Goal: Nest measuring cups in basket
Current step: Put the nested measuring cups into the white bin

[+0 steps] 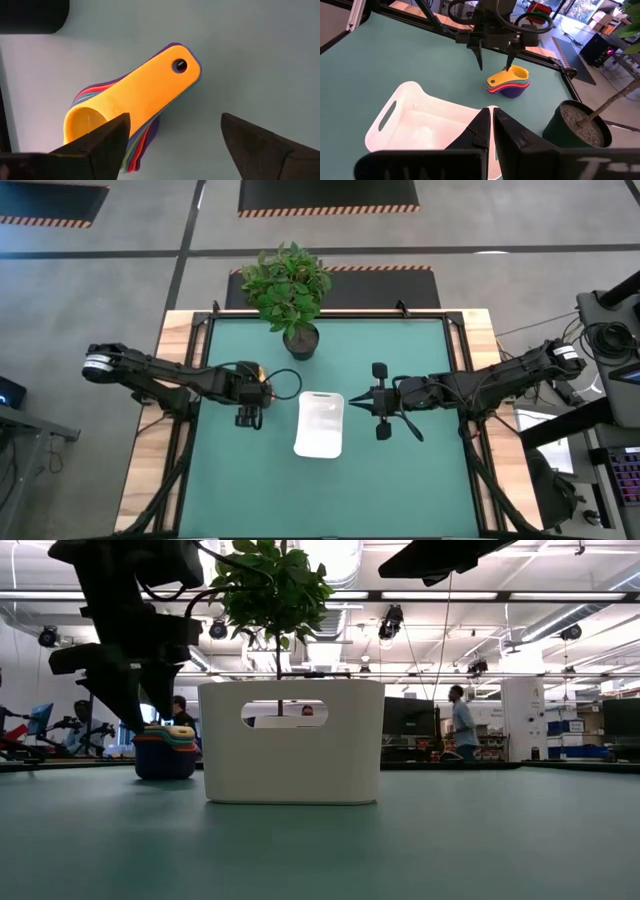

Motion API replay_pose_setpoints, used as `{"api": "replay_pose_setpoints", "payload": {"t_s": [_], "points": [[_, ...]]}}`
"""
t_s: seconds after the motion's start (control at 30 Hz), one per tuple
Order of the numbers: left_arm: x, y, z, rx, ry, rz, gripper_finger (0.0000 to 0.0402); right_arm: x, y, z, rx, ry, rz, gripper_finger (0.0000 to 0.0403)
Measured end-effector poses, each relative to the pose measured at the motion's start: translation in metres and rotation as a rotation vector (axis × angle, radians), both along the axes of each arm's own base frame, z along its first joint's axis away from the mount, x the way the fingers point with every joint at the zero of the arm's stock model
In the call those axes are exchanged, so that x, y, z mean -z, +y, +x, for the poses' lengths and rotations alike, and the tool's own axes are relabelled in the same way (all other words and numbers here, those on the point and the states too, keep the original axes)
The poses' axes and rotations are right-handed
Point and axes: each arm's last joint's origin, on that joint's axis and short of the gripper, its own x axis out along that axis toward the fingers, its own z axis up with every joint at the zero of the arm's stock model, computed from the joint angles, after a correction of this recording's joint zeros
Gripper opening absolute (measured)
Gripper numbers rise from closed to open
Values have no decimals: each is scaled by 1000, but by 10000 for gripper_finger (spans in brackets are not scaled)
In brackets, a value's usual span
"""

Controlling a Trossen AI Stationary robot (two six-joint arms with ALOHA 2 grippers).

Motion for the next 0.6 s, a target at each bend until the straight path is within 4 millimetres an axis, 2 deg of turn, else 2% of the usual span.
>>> {"api": "replay_pose_setpoints", "payload": {"t_s": [0.23, 0.6], "points": [[-1, 2, 0, 67, 22, 80, 280, 0, 0, 0, 0, 0, 0, 9], [0, 5, -1, 85, 50, 107, 276, 0, 0, 0, 0, 0, -1, 9]]}}
